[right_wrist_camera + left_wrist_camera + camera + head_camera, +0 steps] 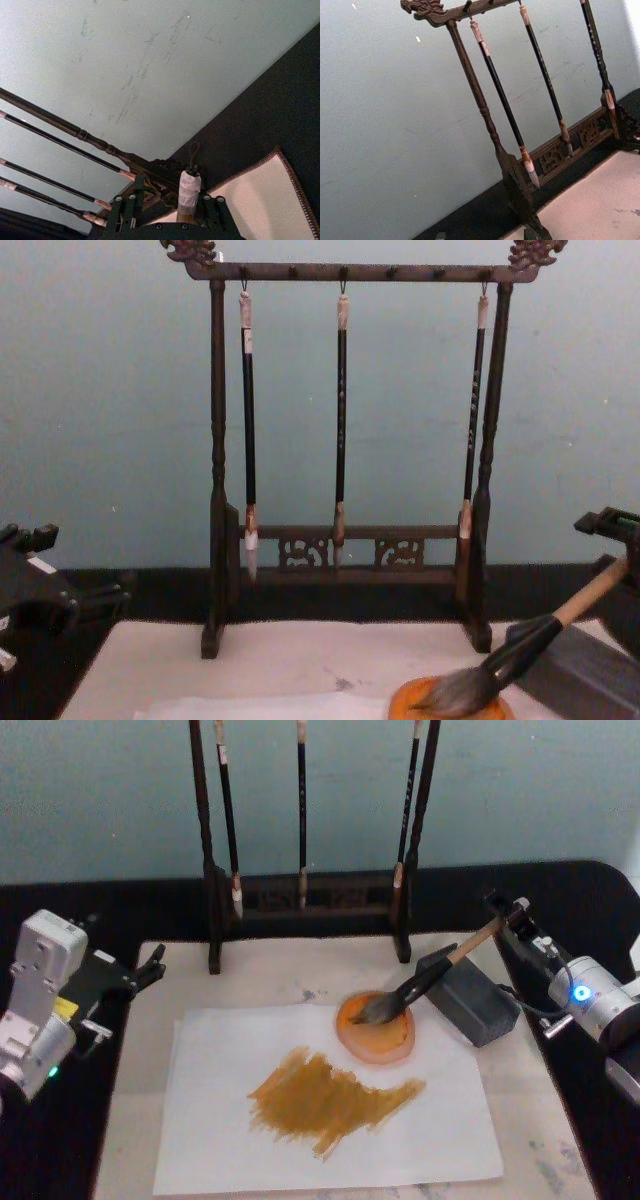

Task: Pick up the brush from the inkstone, write on the paper, then place the brush back to its original position.

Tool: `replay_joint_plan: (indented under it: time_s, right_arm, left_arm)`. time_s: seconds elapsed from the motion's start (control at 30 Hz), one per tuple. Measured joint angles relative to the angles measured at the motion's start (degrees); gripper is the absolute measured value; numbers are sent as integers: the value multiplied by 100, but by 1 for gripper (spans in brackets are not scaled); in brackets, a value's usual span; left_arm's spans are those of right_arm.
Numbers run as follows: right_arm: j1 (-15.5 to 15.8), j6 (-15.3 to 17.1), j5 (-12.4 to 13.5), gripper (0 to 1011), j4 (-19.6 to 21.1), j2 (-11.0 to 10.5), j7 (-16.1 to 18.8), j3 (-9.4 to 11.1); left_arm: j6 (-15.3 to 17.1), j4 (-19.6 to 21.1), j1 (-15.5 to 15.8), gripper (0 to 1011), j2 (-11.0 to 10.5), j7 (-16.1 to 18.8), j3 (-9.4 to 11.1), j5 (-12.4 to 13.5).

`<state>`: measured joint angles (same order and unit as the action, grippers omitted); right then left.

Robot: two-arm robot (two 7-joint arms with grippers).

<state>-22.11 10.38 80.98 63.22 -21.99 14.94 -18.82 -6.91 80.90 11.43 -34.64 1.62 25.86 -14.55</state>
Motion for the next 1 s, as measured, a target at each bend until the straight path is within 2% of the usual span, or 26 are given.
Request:
replay_joint_plan:
  time_s: [0.2,0.33,0.37,0.47,0.77,0.83,0.87,0.9,0.93,1.0]
  right_arm:
    - [2,3,0,731,3,0,-2,3]
    - [3,5,-2,884,4,0,-3,3]
    - [3,7,-2,884,4,0,-4,3]
    - [3,9,-2,977,4,0,-5,4]
    - [27,-11,-1,1000,59,-18,-43,-1]
    - [138,-86,41,1000,273,-69,-215,22]
    - [245,-125,100,1000,463,-114,-425,57]
    - [245,-125,100,1000,463,-114,-425,57]
    - [396,-155,154,1000,739,-190,-701,95]
    - [554,-182,200,1000,1027,-284,-997,123]
  left_arm:
    - [0,0,0,1010,0,0,0,0]
    - [0,0,0,1010,0,0,0,0]
    - [0,0,0,1010,0,0,0,0]
    - [0,0,0,1010,0,0,0,0]
    - [0,0,0,1010,0,0,0,0]
    - [0,0,0,1010,0,0,0,0]
    - [0,0,0,1010,0,0,0,0]
    - [0,0,0,1010,0,0,0,0]
    - [0,0,0,1010,0,0,0,0]
    - [0,0,0,1010,0,0,0,0]
